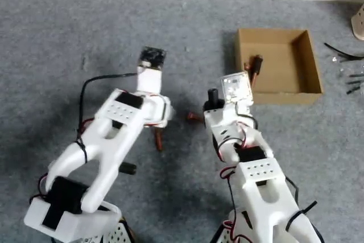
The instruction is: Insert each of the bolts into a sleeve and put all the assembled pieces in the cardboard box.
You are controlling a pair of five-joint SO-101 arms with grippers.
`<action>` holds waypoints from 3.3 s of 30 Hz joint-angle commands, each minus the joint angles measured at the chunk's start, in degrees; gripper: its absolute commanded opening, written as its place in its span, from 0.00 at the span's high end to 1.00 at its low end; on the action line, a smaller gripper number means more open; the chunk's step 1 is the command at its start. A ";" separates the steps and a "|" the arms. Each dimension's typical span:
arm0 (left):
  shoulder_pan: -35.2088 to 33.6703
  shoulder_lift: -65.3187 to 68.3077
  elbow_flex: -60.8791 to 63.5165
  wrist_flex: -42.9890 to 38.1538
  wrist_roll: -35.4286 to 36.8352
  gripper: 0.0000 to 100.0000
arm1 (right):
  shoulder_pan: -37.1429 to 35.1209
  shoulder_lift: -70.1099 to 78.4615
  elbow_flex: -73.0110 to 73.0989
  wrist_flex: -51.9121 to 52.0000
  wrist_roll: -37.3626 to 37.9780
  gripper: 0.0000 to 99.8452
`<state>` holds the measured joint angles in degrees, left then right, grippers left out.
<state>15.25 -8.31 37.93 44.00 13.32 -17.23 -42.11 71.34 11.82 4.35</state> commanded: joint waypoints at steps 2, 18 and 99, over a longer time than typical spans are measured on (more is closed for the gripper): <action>1.63 -0.22 -0.84 0.18 0.53 0.82 | 0.92 -1.80 -0.84 -1.80 0.88 1.00; 1.54 15.78 -10.33 4.22 4.04 0.82 | 1.10 -1.80 -0.84 -1.80 0.88 1.00; -3.56 -52.35 53.14 -74.02 -8.26 1.00 | -7.25 -2.42 16.40 -38.02 0.97 1.00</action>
<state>12.00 -57.27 91.30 -28.35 2.95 -22.68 -42.81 87.43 -21.41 4.70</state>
